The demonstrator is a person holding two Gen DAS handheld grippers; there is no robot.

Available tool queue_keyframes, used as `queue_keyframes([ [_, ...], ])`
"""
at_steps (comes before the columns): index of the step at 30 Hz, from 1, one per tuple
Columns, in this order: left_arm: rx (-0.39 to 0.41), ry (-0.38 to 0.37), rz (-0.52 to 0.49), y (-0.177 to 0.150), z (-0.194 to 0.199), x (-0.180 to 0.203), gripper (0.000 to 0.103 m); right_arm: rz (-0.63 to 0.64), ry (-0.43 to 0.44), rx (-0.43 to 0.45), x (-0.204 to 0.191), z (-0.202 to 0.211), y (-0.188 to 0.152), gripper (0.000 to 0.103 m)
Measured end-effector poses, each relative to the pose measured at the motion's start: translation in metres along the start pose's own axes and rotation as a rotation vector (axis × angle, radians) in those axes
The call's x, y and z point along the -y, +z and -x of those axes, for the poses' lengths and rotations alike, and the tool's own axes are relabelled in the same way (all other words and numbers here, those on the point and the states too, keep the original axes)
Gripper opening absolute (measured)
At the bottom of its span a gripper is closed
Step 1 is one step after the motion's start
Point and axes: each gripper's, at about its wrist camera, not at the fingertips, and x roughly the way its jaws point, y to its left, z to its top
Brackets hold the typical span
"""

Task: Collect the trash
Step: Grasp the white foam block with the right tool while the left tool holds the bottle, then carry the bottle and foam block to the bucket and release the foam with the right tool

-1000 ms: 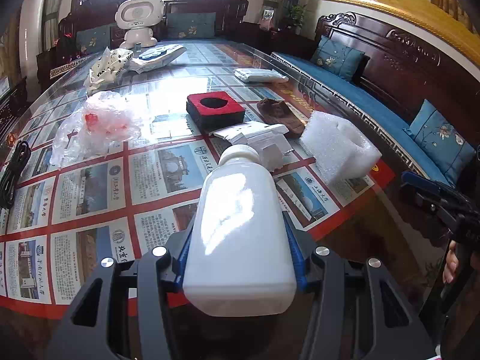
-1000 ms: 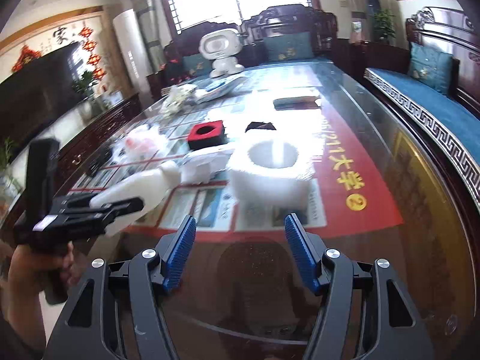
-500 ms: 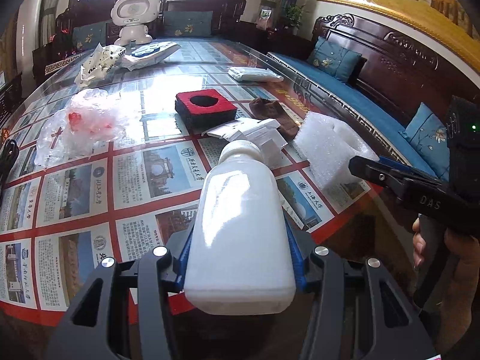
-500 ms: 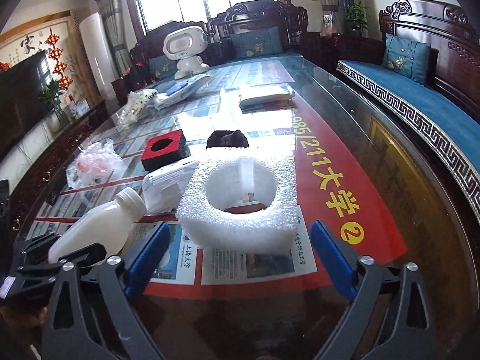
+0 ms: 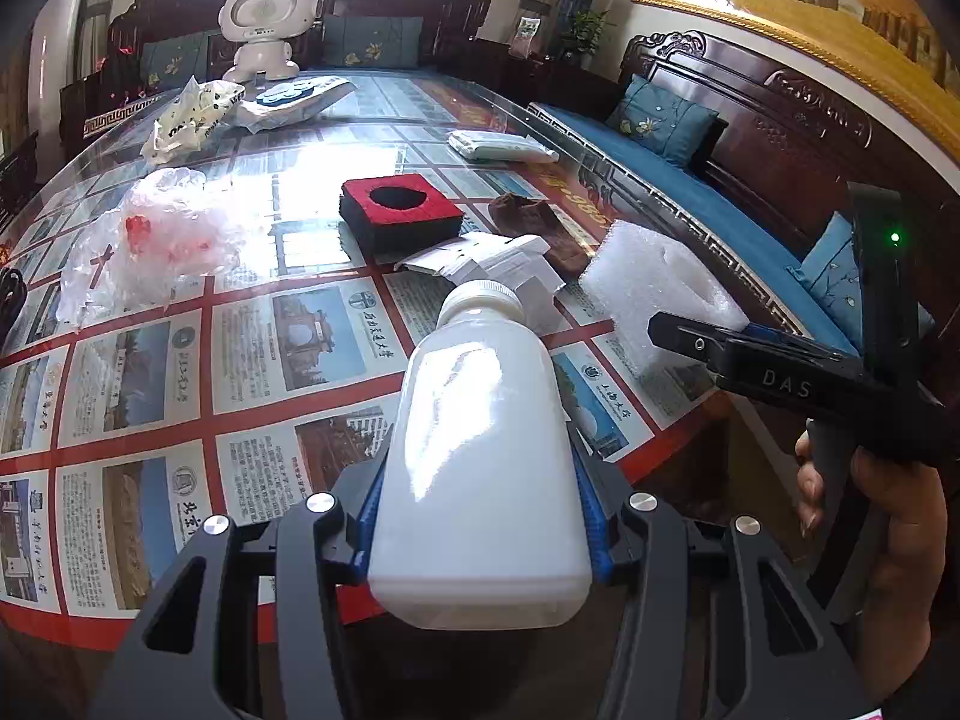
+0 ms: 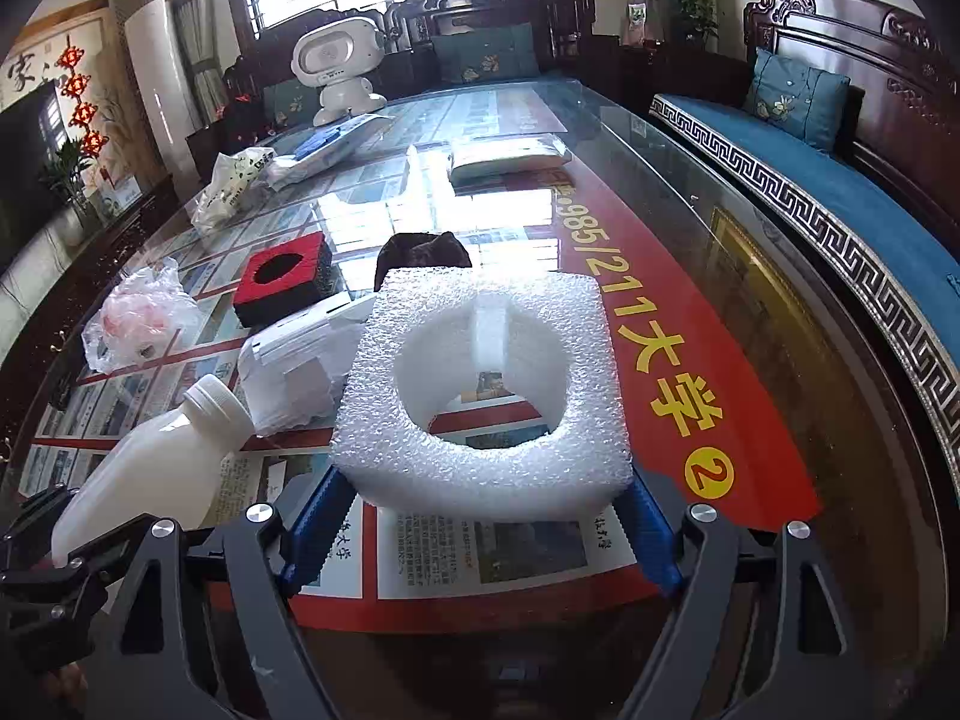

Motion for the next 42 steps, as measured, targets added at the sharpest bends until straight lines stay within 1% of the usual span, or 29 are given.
queue_keyframes([
  [4, 0.002, 0.001, 0.004, -0.002, 0.002, 0.002, 0.051, -0.001, 0.018, 0.026, 0.001, 0.015, -0.006, 0.077],
  [7, 0.006, 0.0, 0.004, -0.004, 0.006, 0.003, 0.051, 0.022, 0.026, 0.038, -0.001, 0.026, -0.01, 0.077],
  [11, 0.023, -0.009, 0.008, -0.009, 0.019, 0.008, 0.051, 0.048, 0.039, 0.054, -0.006, 0.044, -0.021, 0.077],
  [15, 0.04, -0.02, 0.013, -0.023, 0.037, 0.016, 0.051, 0.075, 0.052, 0.066, -0.01, 0.068, -0.038, 0.077],
  [19, 0.05, -0.03, 0.006, -0.041, 0.057, 0.027, 0.051, 0.11, 0.061, 0.073, -0.014, 0.095, -0.058, 0.077],
  [24, 0.045, -0.052, -0.006, -0.073, 0.08, 0.044, 0.051, 0.133, 0.078, 0.087, -0.017, 0.129, -0.085, 0.077],
  [26, 0.044, -0.066, -0.02, -0.086, 0.09, 0.053, 0.051, 0.133, 0.082, 0.09, -0.017, 0.14, -0.094, 0.077],
  [29, 0.047, -0.093, -0.013, -0.106, 0.103, 0.061, 0.051, 0.137, 0.073, 0.1, -0.017, 0.159, -0.11, 0.077],
  [35, 0.057, -0.121, -0.036, -0.141, 0.13, 0.081, 0.051, 0.171, 0.072, 0.116, -0.02, 0.201, -0.15, 0.077],
  [42, 0.052, -0.175, -0.071, -0.189, 0.159, 0.103, 0.051, 0.192, 0.063, 0.105, -0.018, 0.231, -0.201, 0.077],
])
